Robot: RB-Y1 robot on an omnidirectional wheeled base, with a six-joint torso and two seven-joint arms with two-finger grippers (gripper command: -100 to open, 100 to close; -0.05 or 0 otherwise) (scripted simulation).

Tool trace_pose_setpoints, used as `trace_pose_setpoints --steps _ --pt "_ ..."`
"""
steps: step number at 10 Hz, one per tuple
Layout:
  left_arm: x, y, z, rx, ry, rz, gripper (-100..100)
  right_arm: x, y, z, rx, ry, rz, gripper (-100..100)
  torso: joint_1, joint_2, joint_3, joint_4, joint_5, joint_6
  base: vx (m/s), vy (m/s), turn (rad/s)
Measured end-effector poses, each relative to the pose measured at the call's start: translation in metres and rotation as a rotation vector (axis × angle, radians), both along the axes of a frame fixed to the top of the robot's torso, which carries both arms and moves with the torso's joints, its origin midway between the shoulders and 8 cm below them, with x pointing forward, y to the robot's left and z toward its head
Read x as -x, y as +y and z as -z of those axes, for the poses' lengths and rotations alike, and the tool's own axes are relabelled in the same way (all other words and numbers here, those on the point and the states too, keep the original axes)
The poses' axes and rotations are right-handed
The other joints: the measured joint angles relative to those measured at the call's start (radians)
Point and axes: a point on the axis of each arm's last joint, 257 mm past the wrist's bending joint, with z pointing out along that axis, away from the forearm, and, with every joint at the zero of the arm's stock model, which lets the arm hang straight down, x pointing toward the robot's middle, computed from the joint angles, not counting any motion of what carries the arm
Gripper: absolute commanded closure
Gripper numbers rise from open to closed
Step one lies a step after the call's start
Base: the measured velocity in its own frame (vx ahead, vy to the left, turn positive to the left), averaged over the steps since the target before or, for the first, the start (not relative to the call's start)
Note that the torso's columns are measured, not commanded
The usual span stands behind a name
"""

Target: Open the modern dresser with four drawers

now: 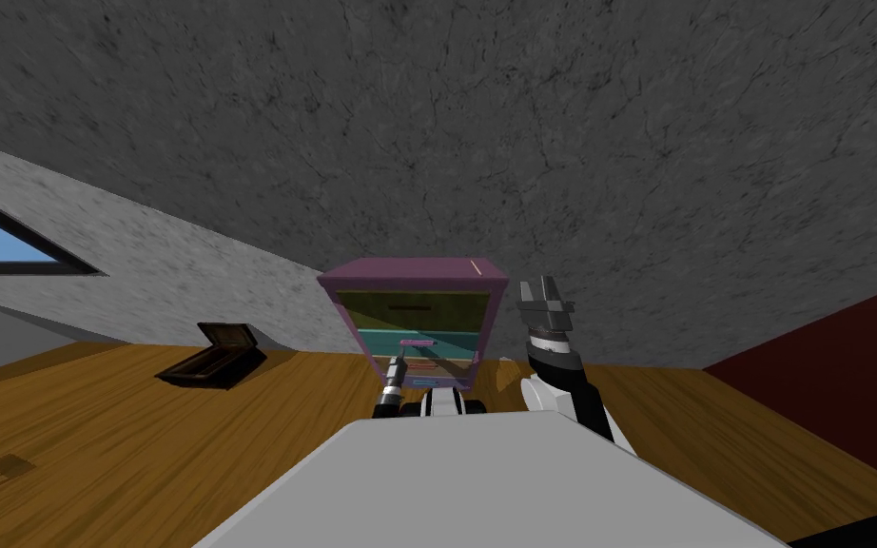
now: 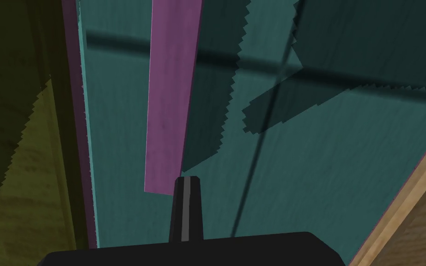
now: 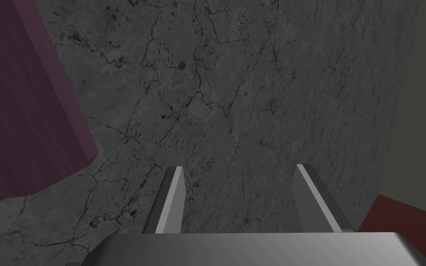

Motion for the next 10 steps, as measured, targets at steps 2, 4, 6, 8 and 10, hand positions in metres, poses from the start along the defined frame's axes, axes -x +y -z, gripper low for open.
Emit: trace_pose_setpoints --steps 2,4,6,8,10 --pt "-0.002 -0.001 -0.003 0.0 -0.001 0.004 100 0.0 0.0 0.0 0.0 0.0 0.0 0 0.0 0.0 0.0 0.0 0.0 0.0 -0.189 0.016 0.022" --pt "-0.005 -0.003 -0.006 0.0 -0.003 0.009 100 0.0 0.0 0.0 0.0 0.0 0.0 0 -0.001 -0.005 -0.002 -0.001 0.0 0.0 -0.144 -0.004 0.019" --pt "-0.005 0.005 -0.005 -0.021 0.001 0.014 -100 0.0 0.0 0.0 0.0 0.0 0.0 0 0.0 -0.013 -0.008 -0.003 0.0 0.0 -0.005 0.0 -0.001" --pt "-0.004 0.021 -0.004 -0.064 0.004 0.022 -100 0.0 0.0 0.0 0.0 0.0 0.0 0 0.0 -0.008 -0.005 -0.002 0.0 0.0 0.033 0.0 0.0" --pt "-0.014 0.03 -0.008 -0.086 0.006 0.025 -100 0.0 0.0 0.0 0.0 0.0 0.0 0 0.0 -0.007 -0.004 -0.001 0.0 0.0 0.113 0.006 -0.003"
